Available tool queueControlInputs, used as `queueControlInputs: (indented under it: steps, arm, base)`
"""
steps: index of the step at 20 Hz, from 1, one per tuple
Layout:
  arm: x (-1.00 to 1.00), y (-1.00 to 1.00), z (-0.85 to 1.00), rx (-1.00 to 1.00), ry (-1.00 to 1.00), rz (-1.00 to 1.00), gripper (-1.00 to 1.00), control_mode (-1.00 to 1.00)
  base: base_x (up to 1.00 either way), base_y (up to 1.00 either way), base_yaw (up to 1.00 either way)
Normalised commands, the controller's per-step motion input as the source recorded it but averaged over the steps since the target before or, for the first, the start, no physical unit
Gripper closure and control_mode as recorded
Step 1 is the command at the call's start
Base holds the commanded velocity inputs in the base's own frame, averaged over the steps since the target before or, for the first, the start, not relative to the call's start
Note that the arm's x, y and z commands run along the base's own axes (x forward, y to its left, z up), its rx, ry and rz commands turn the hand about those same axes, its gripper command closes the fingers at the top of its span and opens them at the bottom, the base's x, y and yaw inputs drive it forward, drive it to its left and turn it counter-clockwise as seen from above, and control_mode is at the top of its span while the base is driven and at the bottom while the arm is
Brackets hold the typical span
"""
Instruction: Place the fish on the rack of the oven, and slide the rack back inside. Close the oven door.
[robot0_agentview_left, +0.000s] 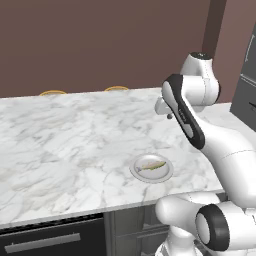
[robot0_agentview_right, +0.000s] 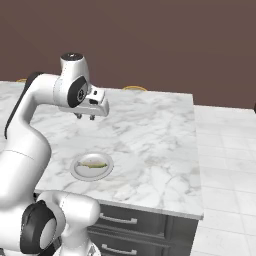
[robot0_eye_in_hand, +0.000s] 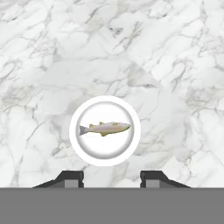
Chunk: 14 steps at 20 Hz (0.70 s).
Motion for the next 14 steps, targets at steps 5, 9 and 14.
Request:
queueControlInputs:
  steps: [5,9,14]
  arm:
    - [-0.05,0.00,0.00,0.00,-0.01,-0.01,-1.00,-1.00]
    - [-0.31,0.06,-0.09,0.00,-0.11,-0.13,-1.00,-1.00]
    - [-0.34,0.00,-0.25,0.00,-0.05,-0.27,-1.00,-1.00]
  base:
    - [0.00,0.00,0.00]
    - [0.00,0.00,0.00]
    - [0.00,0.00,0.00]
